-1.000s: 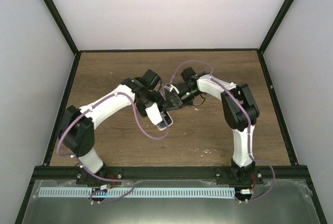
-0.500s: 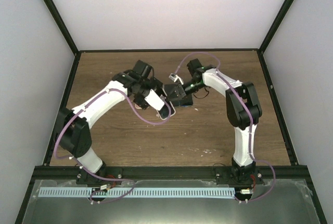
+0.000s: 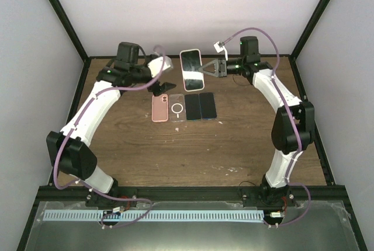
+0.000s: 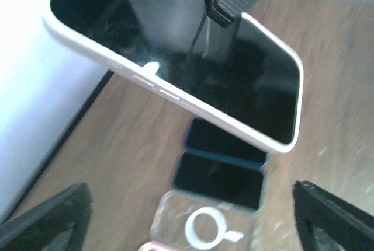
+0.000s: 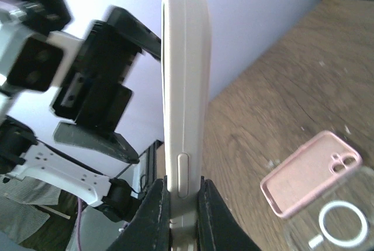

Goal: Take the phone out of the phone case
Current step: Pick up the phone at the center of the board.

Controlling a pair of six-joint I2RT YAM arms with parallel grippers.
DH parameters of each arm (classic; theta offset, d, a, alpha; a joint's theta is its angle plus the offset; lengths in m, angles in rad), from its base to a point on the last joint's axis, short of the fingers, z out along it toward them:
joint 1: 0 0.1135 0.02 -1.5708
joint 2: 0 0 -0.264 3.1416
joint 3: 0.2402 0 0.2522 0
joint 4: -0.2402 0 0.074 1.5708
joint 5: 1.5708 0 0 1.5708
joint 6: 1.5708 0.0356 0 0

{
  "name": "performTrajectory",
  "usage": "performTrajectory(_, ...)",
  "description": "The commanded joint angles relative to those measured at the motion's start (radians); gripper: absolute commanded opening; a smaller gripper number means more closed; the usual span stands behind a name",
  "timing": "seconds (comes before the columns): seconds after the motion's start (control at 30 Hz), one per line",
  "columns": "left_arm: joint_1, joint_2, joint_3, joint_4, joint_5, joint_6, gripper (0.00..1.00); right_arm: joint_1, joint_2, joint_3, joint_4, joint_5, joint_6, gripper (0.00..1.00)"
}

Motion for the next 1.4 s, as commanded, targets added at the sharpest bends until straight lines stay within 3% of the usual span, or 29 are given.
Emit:
performTrajectory(0.0,0.026,0.011,0.002,0.119,0.351,-0.480,0.87,0.006,-0.070,-0.003,0.331,-0.092,0.255,0.01)
performTrajectory(0.17,0.025,0.015,-0.077,0.443,0.480,-0.879,0.78,0.009,-0.100,-0.096,0.653,-0.078,0.507,0.01)
performTrajectory(0.33,0.011,0.057,-0.091,0.636,0.530,-1.129,0.64,0.018,-0.122,-0.114,0.685,-0.065,0.527,0.01)
performTrajectory(0.5,-0.033,0.076,-0.093,0.643,0.524,-1.157,0.46,0.020,-0.133,-0.139,0.765,-0.065,0.592,0.01)
performTrajectory(0.63,-0.035,0.078,-0.111,0.669,0.533,-1.186,0.17,0.020,-0.145,-0.143,0.756,-0.090,0.576,0.01)
performTrajectory(0.73,-0.038,0.067,-0.111,0.653,0.564,-1.148,0.01,0.019,-0.158,-0.139,0.661,-0.109,0.500,0.06)
performTrajectory(0.87,-0.046,0.049,-0.105,0.537,0.606,-1.020,0.00,0.019,-0.163,-0.081,0.345,-0.132,0.249,0.39)
performTrajectory(0.93,-0.055,0.040,-0.095,0.406,0.614,-0.884,0.00,0.021,-0.155,-0.039,0.194,-0.123,0.124,0.46)
performTrajectory(1.13,-0.091,0.047,-0.087,0.185,0.602,-0.657,0.00,0.039,-0.120,0.042,-0.072,-0.095,-0.095,0.42)
performTrajectory(1.23,-0.096,0.053,-0.083,0.182,0.591,-0.656,0.00,0.056,-0.113,0.065,-0.217,-0.076,-0.216,0.31)
performTrajectory(1.37,-0.094,0.061,-0.075,0.184,0.594,-0.662,0.00,0.061,-0.117,0.067,-0.320,-0.074,-0.302,0.35)
